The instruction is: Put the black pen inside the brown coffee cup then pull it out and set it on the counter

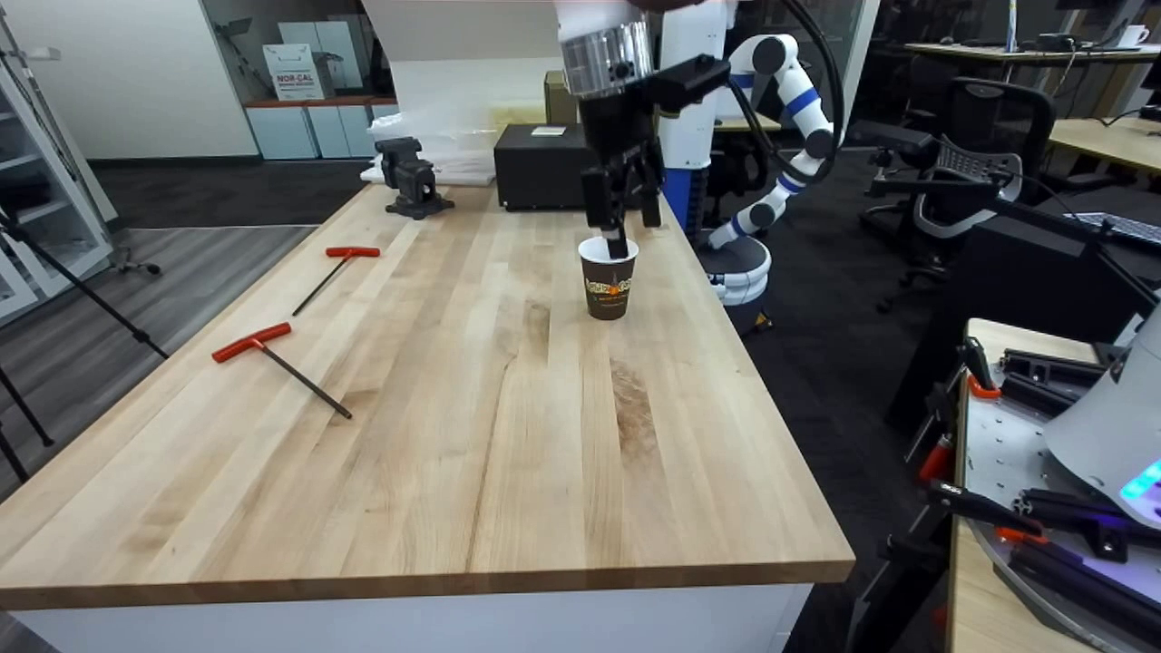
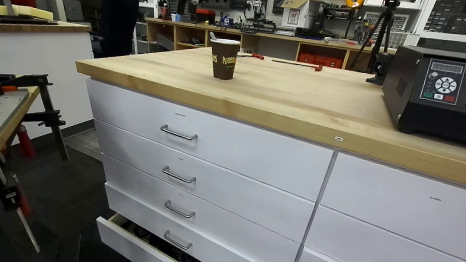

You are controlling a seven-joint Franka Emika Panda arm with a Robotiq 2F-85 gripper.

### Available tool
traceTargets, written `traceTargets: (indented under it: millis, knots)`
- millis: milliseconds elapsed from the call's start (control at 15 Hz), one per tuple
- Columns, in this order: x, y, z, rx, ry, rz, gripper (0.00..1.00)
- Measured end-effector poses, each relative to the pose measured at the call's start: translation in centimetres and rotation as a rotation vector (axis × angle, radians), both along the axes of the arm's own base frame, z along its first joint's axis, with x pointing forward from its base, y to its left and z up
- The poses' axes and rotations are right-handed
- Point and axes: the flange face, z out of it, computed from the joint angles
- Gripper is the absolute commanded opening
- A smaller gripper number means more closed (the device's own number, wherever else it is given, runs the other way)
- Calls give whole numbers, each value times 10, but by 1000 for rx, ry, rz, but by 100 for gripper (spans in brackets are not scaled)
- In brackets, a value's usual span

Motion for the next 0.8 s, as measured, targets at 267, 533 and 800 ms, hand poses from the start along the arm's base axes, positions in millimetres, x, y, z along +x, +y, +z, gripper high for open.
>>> traceTargets:
  millis: [267, 533, 800]
  knots:
    - [-28, 11, -39, -12, -72, 45, 100]
    - [-29, 18, -45, -52, -164, 84, 100]
    - [-21, 20, -35, -90, -212, 106, 100]
